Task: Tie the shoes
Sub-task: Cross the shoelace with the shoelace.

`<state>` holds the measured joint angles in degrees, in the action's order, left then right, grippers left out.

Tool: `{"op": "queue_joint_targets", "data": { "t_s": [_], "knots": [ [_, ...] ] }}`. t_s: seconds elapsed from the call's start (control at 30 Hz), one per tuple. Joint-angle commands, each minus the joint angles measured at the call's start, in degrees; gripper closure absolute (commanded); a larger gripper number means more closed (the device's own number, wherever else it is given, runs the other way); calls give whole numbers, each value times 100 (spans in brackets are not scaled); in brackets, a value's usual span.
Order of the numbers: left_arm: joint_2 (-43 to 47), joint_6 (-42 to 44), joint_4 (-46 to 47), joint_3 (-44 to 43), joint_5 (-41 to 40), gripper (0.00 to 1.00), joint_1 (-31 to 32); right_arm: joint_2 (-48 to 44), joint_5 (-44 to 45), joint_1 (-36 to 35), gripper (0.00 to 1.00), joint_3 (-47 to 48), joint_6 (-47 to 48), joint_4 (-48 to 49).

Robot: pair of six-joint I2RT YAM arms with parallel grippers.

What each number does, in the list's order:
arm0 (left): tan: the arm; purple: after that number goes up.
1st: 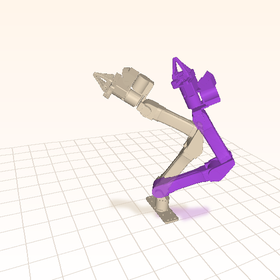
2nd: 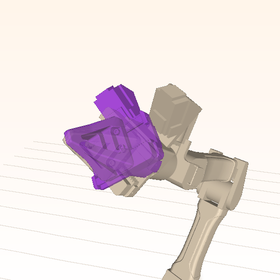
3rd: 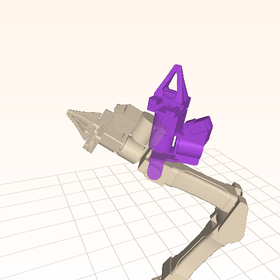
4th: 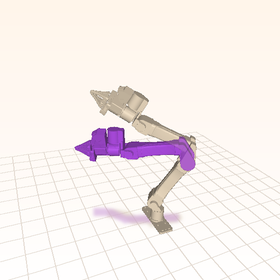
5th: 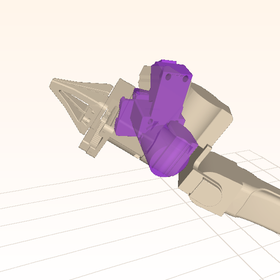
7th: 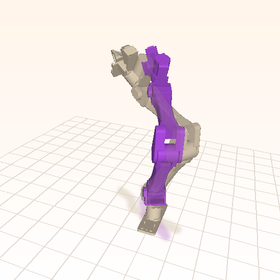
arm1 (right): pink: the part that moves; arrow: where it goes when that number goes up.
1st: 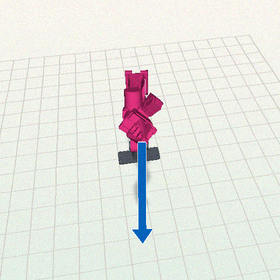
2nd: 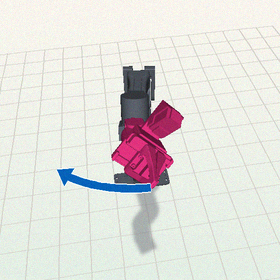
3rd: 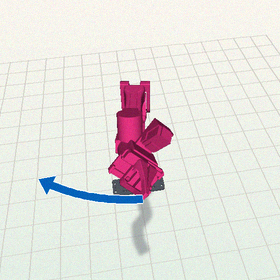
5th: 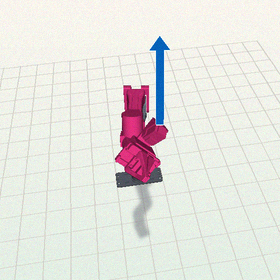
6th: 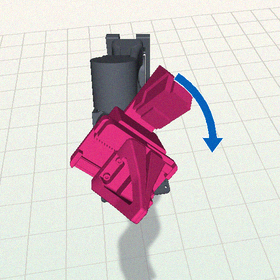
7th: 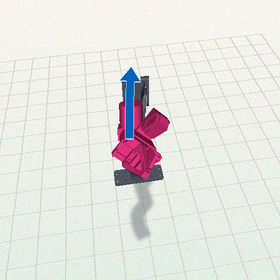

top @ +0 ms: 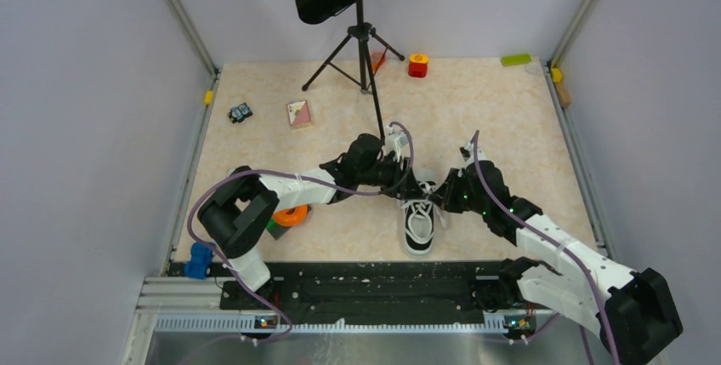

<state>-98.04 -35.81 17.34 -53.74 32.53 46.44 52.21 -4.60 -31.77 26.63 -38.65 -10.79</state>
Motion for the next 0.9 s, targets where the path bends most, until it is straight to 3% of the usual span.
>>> {"op": "queue_joint_targets", "data": {
  "t_s": [0.0, 0.1, 0.3, 0.53, 0.63, 0.77, 0.87],
  "knots": [
    [-26, 229, -12, -109, -95, 52, -10, -70, -26, -57, 100, 37, -3, 61],
    [-12, 234, -18, -132, -181, 48, -2, -37, -41, -57, 100, 43, -4, 92],
    [8, 224, -48, -222, -421, 21, 59, 11, -50, -57, 100, 63, -2, 131],
    [-230, 285, -238, -461, -604, 15, 154, 21, -41, -57, 100, 86, 4, 128],
    [-312, 363, -233, -504, -499, 19, 164, 23, -41, -57, 100, 100, 7, 129],
    [-386, 566, -258, -573, -362, 43, 156, 18, -32, -57, 100, 97, 13, 127],
    [-417, 562, -321, -641, -404, 43, 155, 18, -46, -57, 100, 98, 15, 123]
  ]
}}
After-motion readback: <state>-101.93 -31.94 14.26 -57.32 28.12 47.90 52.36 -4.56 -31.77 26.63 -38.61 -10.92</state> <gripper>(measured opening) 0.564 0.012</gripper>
